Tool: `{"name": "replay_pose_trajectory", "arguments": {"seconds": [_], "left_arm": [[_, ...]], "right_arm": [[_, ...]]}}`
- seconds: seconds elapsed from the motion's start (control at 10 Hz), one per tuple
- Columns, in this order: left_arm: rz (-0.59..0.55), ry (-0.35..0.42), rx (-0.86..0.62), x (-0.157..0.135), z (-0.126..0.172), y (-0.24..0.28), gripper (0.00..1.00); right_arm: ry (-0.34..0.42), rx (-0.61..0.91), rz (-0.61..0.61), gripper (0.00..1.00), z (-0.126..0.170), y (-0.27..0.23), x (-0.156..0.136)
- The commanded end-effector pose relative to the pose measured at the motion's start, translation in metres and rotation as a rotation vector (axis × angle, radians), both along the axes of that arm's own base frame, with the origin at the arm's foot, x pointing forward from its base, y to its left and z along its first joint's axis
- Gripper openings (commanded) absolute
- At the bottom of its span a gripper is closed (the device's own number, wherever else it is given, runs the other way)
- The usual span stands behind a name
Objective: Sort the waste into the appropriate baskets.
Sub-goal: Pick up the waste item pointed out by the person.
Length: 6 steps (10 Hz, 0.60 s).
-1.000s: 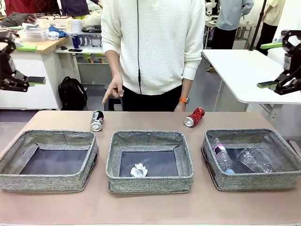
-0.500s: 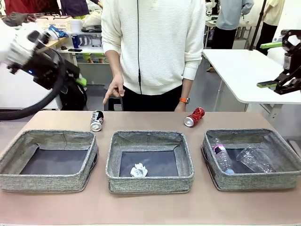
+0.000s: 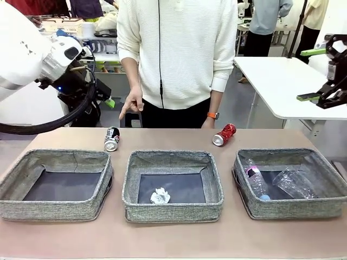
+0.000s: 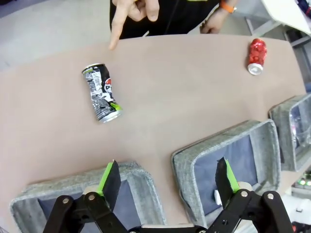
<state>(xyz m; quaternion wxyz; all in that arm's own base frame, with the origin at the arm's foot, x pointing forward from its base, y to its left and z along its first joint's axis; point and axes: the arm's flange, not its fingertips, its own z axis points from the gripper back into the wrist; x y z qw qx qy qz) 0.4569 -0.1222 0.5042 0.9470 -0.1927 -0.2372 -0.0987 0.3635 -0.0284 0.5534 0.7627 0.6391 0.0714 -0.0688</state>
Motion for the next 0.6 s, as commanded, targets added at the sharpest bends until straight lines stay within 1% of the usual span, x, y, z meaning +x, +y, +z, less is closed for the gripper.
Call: {"name": "replay_pose_trajectory", "arguments": {"seconds": [0.0, 0.1, 0.2, 0.3, 0.4, 0.5], "left_arm": [[0.009, 0.0, -0.011, 0.001, 0.002, -0.001, 1.0], [0.051, 0.12, 0.025, 0.028, -0.005, -0.007, 1.0], [0.075, 0.188, 0.037, 0.048, -0.014, -0.01, 1.0], [0.122, 0.256, 0.056, 0.076, -0.028, -0.011, 1.0], [0.124, 0.313, 0.073, 0.093, -0.039, -0.011, 1.0], [0.131, 0.346, 0.082, 0.105, -0.049, -0.012, 1.0]], "right_arm": [[-0.015, 0.001, 0.014, 1.0, 0.002, -0.002, 0.0], [-0.015, 0.001, 0.014, 1.0, 0.002, -0.002, 0.0], [-0.015, 0.001, 0.014, 1.0, 0.002, -0.002, 0.0], [-0.015, 0.001, 0.014, 1.0, 0.002, -0.002, 0.0], [-0.015, 0.001, 0.014, 1.0, 0.002, -0.002, 0.0], [-0.015, 0.001, 0.014, 1.0, 0.002, -0.002, 0.0]]}}
